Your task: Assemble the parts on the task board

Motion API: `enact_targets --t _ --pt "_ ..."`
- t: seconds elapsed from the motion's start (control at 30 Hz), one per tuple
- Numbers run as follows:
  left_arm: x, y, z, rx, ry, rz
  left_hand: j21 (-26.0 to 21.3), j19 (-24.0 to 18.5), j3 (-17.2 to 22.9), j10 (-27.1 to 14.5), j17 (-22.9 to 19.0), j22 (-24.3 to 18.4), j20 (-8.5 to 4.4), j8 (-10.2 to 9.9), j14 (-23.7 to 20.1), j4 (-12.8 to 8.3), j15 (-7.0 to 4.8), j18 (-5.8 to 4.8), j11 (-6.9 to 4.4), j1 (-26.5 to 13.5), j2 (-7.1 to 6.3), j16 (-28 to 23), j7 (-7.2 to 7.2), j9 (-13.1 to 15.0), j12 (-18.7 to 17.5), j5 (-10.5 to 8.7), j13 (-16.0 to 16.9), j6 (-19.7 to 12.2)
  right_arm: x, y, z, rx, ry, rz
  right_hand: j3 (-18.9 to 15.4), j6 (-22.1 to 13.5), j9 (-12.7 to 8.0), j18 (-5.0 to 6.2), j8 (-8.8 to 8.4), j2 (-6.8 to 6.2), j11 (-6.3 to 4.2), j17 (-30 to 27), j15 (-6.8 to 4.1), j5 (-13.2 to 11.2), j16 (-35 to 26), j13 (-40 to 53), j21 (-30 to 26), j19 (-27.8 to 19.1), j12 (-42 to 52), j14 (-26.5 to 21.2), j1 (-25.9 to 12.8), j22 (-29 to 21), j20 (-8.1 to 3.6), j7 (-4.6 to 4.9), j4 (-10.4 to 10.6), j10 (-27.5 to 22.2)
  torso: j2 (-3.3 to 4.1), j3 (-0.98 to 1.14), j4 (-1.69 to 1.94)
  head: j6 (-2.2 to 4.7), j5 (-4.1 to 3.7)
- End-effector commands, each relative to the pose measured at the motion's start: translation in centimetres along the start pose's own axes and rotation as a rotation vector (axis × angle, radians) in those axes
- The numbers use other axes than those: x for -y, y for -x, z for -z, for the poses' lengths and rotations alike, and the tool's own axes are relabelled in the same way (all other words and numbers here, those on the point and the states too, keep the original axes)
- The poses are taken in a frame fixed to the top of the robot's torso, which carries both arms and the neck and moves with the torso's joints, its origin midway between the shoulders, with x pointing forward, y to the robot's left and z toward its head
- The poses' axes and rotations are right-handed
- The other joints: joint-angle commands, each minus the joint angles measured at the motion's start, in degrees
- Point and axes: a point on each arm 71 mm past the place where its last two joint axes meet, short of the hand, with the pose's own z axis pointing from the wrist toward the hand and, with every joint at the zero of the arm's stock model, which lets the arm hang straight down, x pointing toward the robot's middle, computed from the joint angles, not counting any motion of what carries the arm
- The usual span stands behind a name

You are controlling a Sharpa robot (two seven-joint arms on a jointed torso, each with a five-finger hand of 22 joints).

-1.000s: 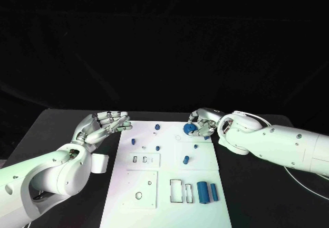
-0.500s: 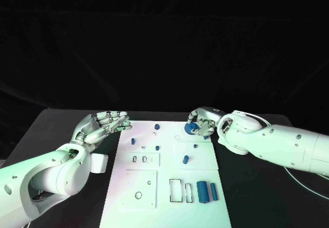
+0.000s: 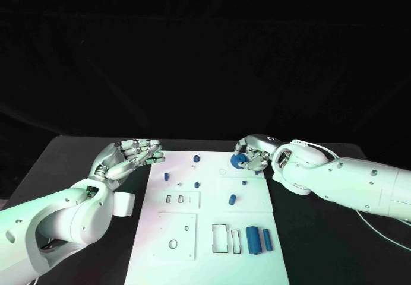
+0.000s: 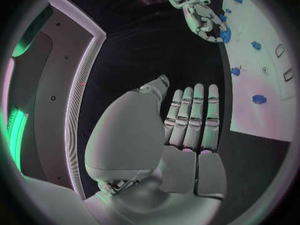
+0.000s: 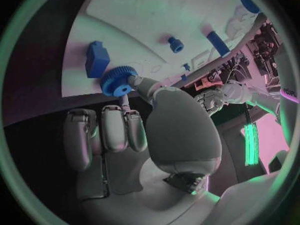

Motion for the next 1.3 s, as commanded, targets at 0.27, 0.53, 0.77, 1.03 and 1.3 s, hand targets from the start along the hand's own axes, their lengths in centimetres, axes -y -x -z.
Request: enact_targets --t 0.27,0.53,0.77,1.03,1.3 --pt "0.1 -0.2 0.0 -0.017 -0.003 0.011 0.0 0.4 0.4 0.0 0.1 -0.1 -0.12 -0.4 0.0 0.0 0.17 0.77 0.32 -0.1 -0.34 -0.3 0.19 -0.1 -0.2 -0.14 -0.1 -0.2 -1.7 0.1 0.4 0.067 0.089 0.06 0.7 6.2 0.0 -1.38 0.96 -0.05 -0.58 -0.1 -0.59 0.2 0.2 8.5 0.9 1.7 0.4 0.4 -0.6 9.3 -0.56 -2.78 -0.3 1.3 -0.01 0.04 -0.05 -0.02 0.14" --pt "0.1 -0.2 -0.1 -0.018 -0.002 0.012 0.0 0.4 0.5 0.0 0.1 -0.1 -0.12 -0.4 0.0 0.0 0.17 0.77 0.33 0.0 -0.36 -0.3 0.21 -0.1 -0.2 -0.14 -0.1 -0.2 -5.4 0.5 1.1 0.143 0.192 0.117 1.1 6.8 0.0 -1.64 0.71 -0.09 -0.72 -0.1 -0.67 0.7 0.2 8.8 1.6 2.4 0.5 0.5 -1.3 10.3 -0.66 -2.95 -0.4 1.5 -0.11 -0.13 -0.03 0.07 0.14" --pt "0.1 -0.3 -0.1 -0.021 -0.002 0.013 0.0 0.4 0.5 0.0 0.1 -0.1 -0.12 -0.4 0.0 0.0 0.17 0.77 0.33 0.0 -0.36 -0.3 0.21 -0.1 -0.2 -0.14 -0.1 -0.2 -8.5 0.4 0.7 0.173 0.252 0.127 1.2 7.0 0.0 -1.66 0.67 -0.08 -0.76 -0.1 -0.7 0.7 0.2 8.7 1.6 2.4 0.5 0.5 -1.5 10.4 -0.68 -3.0 -0.4 1.4 -0.04 -0.13 0.15 0.14 0.26" --pt "0.1 -0.5 -0.1 -0.023 -0.001 0.015 0.0 0.4 0.5 0.0 0.1 -0.1 -0.12 -0.4 0.0 0.0 0.17 0.77 0.33 0.0 -0.36 -0.3 0.21 -0.1 -0.2 -0.14 -0.1 -0.2 -11.6 -0.3 -0.9 0.174 0.298 0.125 1.3 7.1 -0.1 -1.66 0.56 -0.08 -0.81 -0.1 -0.74 0.6 0.2 8.7 1.7 2.4 0.4 0.5 -1.7 10.4 -0.72 -3.05 -0.4 1.4 0.04 -0.17 0.19 0.07 0.59" --pt "0.1 -0.5 0.0 -0.025 -0.001 0.016 0.0 0.4 0.5 0.0 0.1 -0.1 -0.12 -0.4 0.0 0.0 0.17 0.77 0.33 0.0 -0.36 -0.3 0.21 -0.1 -0.2 -0.14 -0.1 -0.2 -12.7 -1.3 -2.4 0.164 0.309 0.13 1.3 7.1 -0.1 -1.63 0.45 -0.11 -0.82 -0.1 -0.76 0.5 0.2 8.6 1.6 2.4 0.3 0.5 -1.9 10.3 -0.73 -3.05 -0.4 1.4 0.08 -0.14 0.21 -0.1 0.81"
